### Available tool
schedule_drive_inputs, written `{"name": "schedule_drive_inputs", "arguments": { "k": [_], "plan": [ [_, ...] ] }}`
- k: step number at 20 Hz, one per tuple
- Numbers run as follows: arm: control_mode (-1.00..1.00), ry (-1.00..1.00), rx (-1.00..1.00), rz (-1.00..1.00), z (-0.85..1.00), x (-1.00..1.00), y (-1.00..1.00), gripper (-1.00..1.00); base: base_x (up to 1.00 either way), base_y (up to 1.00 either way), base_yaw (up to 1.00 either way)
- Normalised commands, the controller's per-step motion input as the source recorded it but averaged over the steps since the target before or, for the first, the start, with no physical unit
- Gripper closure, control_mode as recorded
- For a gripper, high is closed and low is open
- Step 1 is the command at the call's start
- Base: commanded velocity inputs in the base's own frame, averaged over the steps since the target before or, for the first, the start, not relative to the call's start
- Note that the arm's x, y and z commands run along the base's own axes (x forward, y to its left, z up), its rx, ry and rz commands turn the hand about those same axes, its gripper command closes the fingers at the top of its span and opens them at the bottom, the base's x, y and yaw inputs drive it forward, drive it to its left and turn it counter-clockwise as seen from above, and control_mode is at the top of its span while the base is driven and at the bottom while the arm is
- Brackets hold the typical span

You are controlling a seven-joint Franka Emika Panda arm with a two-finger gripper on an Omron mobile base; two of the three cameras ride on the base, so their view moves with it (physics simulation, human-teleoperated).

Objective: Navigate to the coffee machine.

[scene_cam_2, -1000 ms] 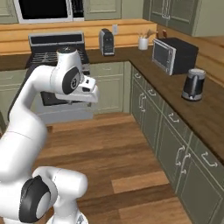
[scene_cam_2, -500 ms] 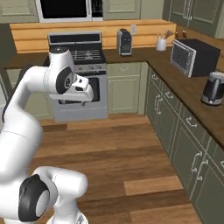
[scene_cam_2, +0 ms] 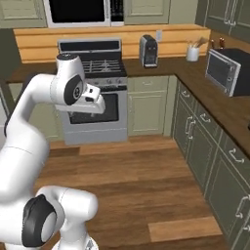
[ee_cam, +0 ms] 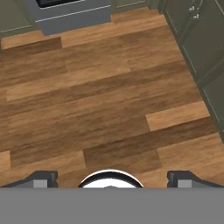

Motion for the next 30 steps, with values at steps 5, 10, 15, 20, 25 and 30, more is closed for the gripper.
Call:
{"name": "schedule_drive_inputs", "arguments": {
  "k": [5,10,15,20,25,30],
  "plan": [
    [1.0,0.0,0.0,0.0,0.0,0.0,0.0,-1.0,0.14,0.94,0.22],
    [1.0,0.0,0.0,0.0,0.0,0.0,0.0,-1.0,0.21,0.72,0.28],
    [1.0,0.0,0.0,0.0,0.0,0.0,0.0,-1.0,0.1,0.29,0.19],
    [1.0,0.0,0.0,0.0,0.0,0.0,0.0,-1.0,0.16,-0.11,0.05],
    [1.0,0.0,0.0,0.0,0.0,0.0,0.0,-1.0,0.28,-0.8,0.25],
    [1.0,0.0,0.0,0.0,0.0,0.0,0.0,-1.0,0.14,-1.0,0.16]
  ]
}}
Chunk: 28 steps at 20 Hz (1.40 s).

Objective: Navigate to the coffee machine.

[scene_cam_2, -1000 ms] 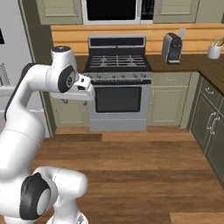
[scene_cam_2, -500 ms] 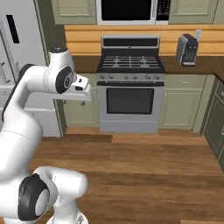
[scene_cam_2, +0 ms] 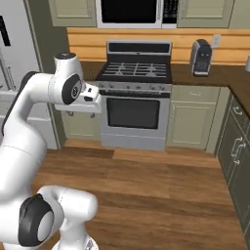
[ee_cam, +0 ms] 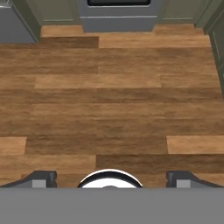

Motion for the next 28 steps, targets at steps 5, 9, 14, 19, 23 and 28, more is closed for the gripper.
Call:
{"name": "schedule_drive_inputs", "arguments": {
  "k": [5,9,14,19,23,28],
  "plan": [
    [1.0,0.0,0.0,0.0,0.0,0.0,0.0,-1.0,0.28,-0.87,0.07],
    [1.0,0.0,0.0,0.0,0.0,0.0,0.0,-1.0,0.38,-0.75,0.01],
    [1.0,0.0,0.0,0.0,0.0,0.0,0.0,-1.0,0.79,-0.85,0.0],
    [1.0,0.0,0.0,0.0,0.0,0.0,0.0,-1.0,0.13,-0.12,0.0],
    [1.0,0.0,0.0,0.0,0.0,0.0,0.0,-1.0,0.84,-0.19,0.0],
    [1.0,0.0,0.0,0.0,0.0,0.0,0.0,-1.0,1.0,-0.3,0.0]
  ]
}}
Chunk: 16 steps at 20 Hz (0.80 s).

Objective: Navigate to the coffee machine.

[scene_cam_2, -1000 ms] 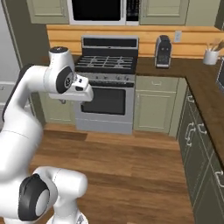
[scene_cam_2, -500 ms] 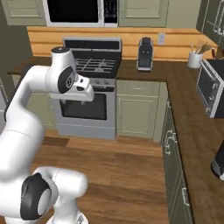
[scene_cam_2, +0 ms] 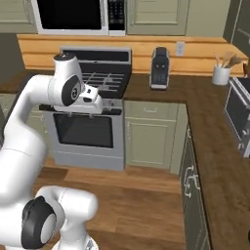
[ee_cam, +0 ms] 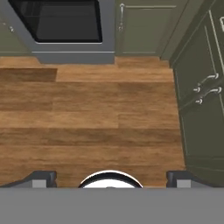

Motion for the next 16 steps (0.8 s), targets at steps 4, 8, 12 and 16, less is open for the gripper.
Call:
{"name": "schedule_drive_inputs", "arguments": {
  "k": [4,8,12,16],
  "plan": [
    [1.0,0.0,0.0,0.0,0.0,0.0,0.0,-1.0,1.0,-0.57,0.0],
    [1.0,0.0,0.0,0.0,0.0,0.0,0.0,-1.0,1.0,-0.51,-0.01],
    [1.0,0.0,0.0,0.0,0.0,0.0,0.0,-1.0,0.89,-0.11,-0.05],
    [1.0,0.0,0.0,0.0,0.0,0.0,0.0,-1.0,0.91,0.0,-0.07]
  ]
}}
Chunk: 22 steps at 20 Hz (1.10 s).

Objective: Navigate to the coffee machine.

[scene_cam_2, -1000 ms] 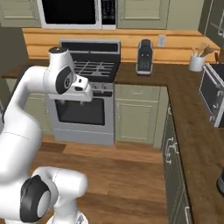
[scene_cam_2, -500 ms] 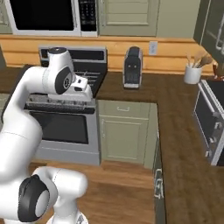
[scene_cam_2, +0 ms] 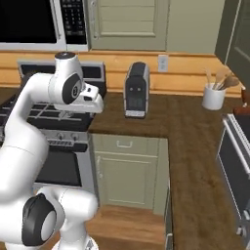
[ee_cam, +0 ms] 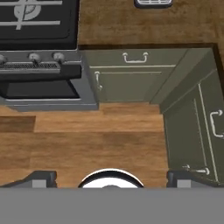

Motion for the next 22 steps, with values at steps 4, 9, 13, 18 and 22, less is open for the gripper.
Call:
{"name": "schedule_drive_inputs", "arguments": {
  "k": [4,9,13,18,22],
  "plan": [
    [1.0,0.0,0.0,0.0,0.0,0.0,0.0,-1.0,1.0,-0.11,-0.08],
    [1.0,0.0,0.0,0.0,0.0,0.0,0.0,-1.0,0.99,-0.21,-0.09],
    [1.0,0.0,0.0,0.0,0.0,0.0,0.0,-1.0,0.78,-0.04,-0.04],
    [1.0,0.0,0.0,0.0,0.0,0.0,0.0,-1.0,0.38,-0.01,-0.01],
    [1.0,0.0,0.0,0.0,0.0,0.0,0.0,-1.0,0.48,-0.07,0.0]
  ]
}}
